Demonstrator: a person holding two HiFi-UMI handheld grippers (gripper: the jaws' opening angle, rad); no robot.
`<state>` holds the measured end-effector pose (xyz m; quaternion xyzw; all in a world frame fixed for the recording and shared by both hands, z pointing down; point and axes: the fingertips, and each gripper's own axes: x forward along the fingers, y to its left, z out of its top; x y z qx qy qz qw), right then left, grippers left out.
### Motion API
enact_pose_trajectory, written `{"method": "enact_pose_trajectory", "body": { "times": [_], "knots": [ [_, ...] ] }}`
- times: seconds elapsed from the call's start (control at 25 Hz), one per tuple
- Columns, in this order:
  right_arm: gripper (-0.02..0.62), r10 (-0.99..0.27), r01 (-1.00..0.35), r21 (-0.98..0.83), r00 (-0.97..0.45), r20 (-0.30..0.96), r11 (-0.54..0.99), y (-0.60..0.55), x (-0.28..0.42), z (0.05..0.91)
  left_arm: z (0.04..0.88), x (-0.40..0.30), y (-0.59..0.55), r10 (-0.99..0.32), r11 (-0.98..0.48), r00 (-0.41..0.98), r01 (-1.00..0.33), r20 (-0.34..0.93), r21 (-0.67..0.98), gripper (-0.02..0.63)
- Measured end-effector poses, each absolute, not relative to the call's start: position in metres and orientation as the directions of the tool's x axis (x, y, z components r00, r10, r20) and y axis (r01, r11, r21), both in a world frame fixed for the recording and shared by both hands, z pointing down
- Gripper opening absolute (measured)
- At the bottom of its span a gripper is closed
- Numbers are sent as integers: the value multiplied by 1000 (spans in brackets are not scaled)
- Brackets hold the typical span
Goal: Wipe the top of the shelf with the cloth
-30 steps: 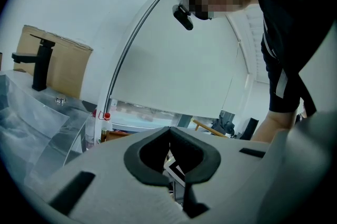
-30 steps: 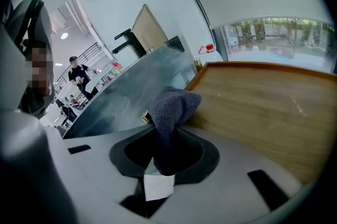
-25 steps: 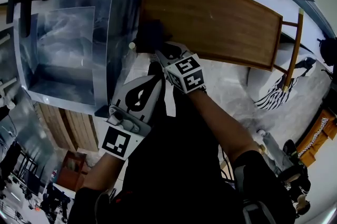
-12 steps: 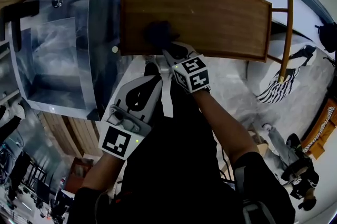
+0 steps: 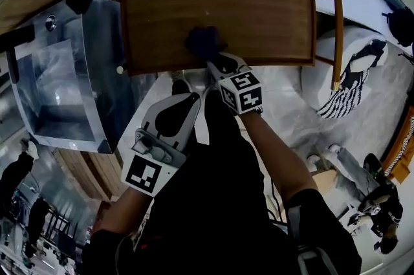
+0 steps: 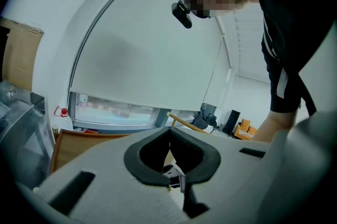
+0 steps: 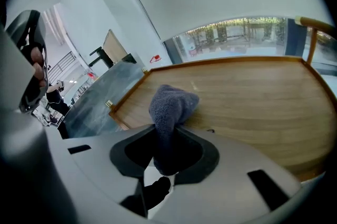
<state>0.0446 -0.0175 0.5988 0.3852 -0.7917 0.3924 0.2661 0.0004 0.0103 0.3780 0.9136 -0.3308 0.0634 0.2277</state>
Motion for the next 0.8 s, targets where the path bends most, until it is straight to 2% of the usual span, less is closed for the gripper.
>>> {"method": "enact_pose_trajectory", "body": {
  "times": [0.8],
  "knots": [
    [83, -538, -916, -363, -396, 744, 172, -13, 212, 596, 372, 105, 14, -462, -766, 845, -533, 269, 359, 20]
  ]
}}
